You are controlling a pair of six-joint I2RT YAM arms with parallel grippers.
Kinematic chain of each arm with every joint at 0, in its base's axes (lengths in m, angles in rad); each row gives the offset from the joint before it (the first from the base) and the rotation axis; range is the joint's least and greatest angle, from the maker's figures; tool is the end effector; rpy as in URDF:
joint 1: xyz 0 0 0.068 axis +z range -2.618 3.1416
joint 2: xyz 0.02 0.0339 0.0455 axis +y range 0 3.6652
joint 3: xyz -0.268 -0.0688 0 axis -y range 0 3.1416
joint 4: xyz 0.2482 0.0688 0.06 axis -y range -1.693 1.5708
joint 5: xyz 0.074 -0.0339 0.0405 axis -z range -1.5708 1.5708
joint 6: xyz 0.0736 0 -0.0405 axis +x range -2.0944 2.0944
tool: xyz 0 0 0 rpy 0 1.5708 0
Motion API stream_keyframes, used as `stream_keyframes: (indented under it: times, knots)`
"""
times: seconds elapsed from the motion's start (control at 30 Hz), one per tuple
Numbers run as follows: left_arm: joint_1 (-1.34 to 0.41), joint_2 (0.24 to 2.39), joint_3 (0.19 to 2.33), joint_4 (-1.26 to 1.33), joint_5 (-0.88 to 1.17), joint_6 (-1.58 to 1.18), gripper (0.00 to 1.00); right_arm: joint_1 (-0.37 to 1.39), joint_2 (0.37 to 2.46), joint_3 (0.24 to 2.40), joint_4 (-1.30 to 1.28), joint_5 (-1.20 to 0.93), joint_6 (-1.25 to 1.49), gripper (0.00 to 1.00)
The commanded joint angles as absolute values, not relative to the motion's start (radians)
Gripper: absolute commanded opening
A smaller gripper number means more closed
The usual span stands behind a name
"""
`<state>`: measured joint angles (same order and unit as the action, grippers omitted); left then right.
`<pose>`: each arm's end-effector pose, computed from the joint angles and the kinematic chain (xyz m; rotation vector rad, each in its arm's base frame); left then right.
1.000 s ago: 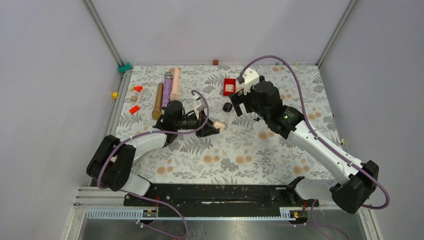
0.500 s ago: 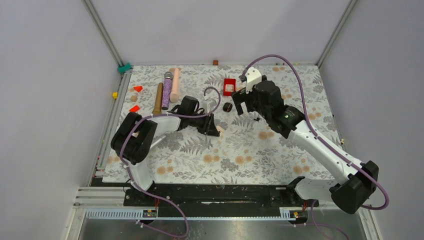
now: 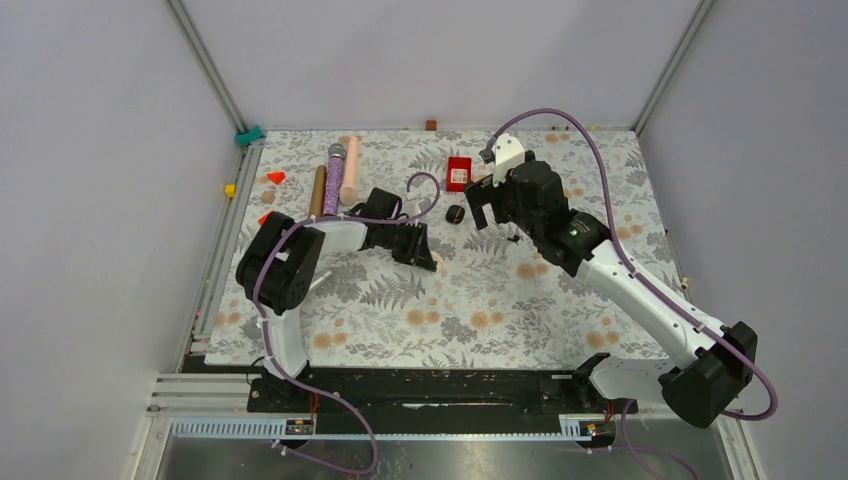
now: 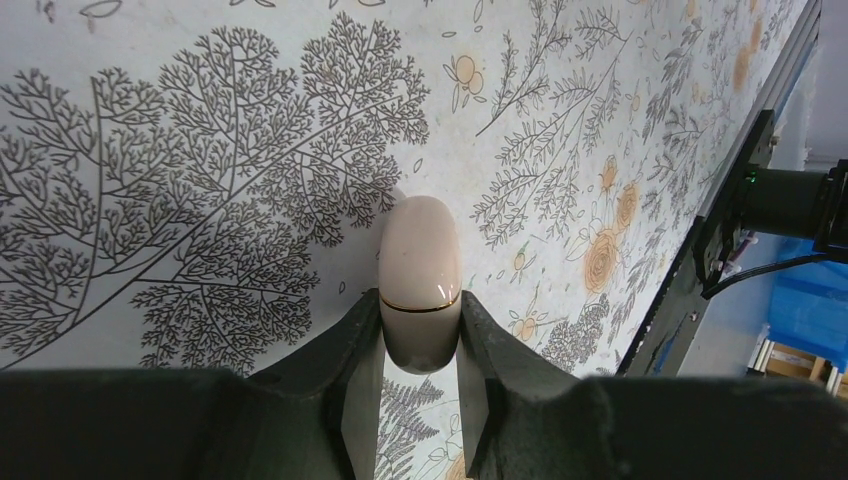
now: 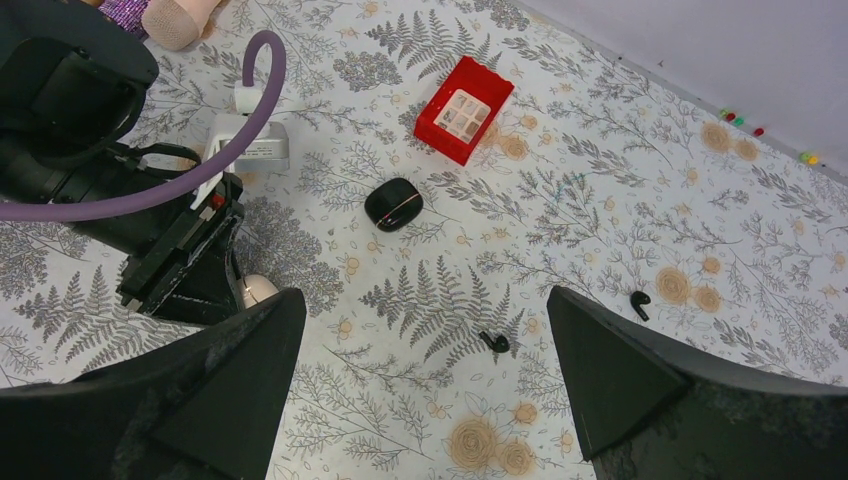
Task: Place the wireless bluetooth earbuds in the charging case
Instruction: Place the charging case at the center of the board.
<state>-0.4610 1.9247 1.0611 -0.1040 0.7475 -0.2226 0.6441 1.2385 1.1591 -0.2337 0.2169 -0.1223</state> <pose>0.3291 -0.2193 0.1098 0.6153 2.5076 -1.2142 0.2682 0.1816 0.3620 -0.5628 1.7929 0.1544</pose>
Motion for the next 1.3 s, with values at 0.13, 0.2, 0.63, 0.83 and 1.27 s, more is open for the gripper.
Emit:
stream_keyframes:
  times: [0.13, 0.2, 0.63, 0.83, 1.27]
  knots:
    - [-0.449, 1.945, 1.094, -0.136, 0.703, -0.241, 0.31, 0.635, 1.223, 1.159, -0.193, 0.208, -0.107, 0.99]
    - [-0.448, 1.943, 1.095, -0.139, 0.701, -0.241, 0.36, 0.635, 1.227, 1.158, -0.193, 0.207, -0.107, 1.00]
    - [-0.446, 1.934, 1.102, -0.165, 0.684, -0.230, 0.72, 0.624, 1.303, 1.167, -0.192, 0.233, -0.070, 1.00]
    - [-0.442, 1.928, 1.108, -0.180, 0.674, -0.225, 0.89, 0.604, 1.363, 1.174, -0.193, 0.232, -0.042, 0.99]
    - [-0.418, 1.902, 1.120, -0.215, 0.659, -0.212, 0.99, 0.496, 1.687, 1.352, -0.305, 0.037, 0.109, 0.99]
